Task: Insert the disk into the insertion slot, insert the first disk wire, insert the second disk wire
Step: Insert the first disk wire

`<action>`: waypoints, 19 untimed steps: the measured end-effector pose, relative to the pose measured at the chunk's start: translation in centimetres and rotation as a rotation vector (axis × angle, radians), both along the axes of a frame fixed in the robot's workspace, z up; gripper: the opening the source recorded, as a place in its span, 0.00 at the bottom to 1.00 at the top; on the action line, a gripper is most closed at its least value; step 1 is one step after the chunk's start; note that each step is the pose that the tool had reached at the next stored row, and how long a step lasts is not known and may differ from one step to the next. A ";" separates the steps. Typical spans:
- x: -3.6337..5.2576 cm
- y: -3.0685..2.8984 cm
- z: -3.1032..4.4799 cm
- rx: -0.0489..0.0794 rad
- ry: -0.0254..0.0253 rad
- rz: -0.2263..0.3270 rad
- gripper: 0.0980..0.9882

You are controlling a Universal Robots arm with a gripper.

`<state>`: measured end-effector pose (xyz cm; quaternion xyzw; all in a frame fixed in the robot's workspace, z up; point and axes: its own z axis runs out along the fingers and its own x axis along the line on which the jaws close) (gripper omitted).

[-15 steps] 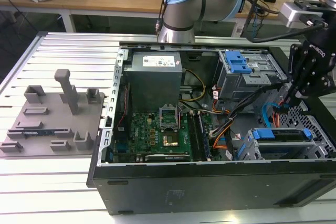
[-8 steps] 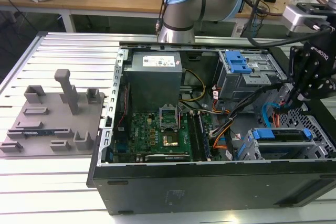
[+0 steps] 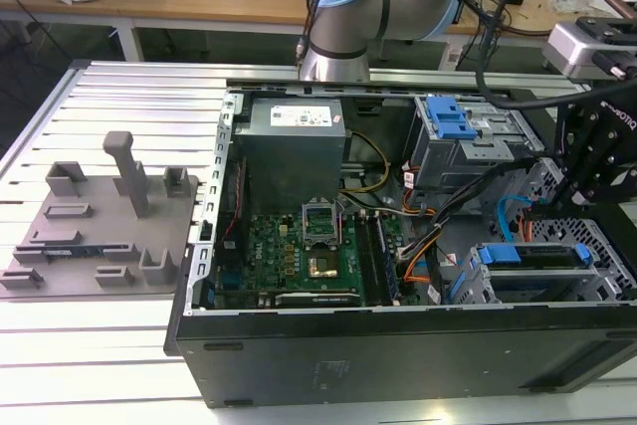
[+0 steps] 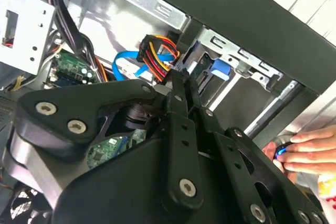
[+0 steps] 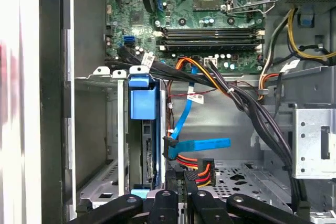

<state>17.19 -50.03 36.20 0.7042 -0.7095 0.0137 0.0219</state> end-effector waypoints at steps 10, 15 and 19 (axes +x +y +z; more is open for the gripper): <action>0.00 -0.01 -0.01 0.003 -0.0003 0.000 0.07; -0.01 -0.10 -0.04 0.031 -0.0016 0.000 0.07; -0.01 -0.13 -0.03 0.032 -0.0017 0.000 0.07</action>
